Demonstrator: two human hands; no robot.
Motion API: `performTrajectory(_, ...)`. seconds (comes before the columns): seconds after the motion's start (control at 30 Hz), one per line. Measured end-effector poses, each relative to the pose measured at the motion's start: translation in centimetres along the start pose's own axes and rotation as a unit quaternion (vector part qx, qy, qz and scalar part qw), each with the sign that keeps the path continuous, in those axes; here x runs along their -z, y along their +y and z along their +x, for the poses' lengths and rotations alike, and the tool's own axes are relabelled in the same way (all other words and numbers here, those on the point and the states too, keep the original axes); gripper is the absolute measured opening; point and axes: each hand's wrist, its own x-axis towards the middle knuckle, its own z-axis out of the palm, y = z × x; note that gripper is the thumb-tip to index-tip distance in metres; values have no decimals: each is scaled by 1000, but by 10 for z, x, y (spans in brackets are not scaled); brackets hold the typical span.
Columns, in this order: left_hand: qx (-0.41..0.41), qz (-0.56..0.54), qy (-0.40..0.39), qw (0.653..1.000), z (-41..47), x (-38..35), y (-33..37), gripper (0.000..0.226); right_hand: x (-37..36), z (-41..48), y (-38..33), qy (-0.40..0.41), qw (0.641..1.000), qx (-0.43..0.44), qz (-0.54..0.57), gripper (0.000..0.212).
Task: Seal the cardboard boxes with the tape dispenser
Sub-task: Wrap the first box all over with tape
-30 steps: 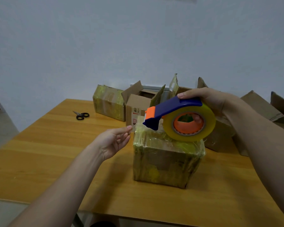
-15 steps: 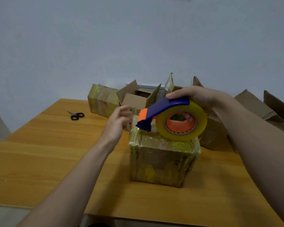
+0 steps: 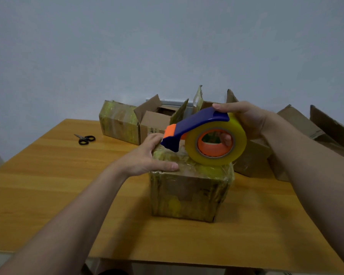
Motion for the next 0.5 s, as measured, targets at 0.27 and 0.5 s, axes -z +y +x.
performTrajectory(0.27, 68, 88, -49, 993, 5, 16, 18, 125, 24, -42, 8, 30, 999, 21, 12, 39)
performTrajectory(0.5, 3, 290, -35, 956, 20, -16, 51, 137, 15, -46, 15, 65, 996, 57, 13, 37)
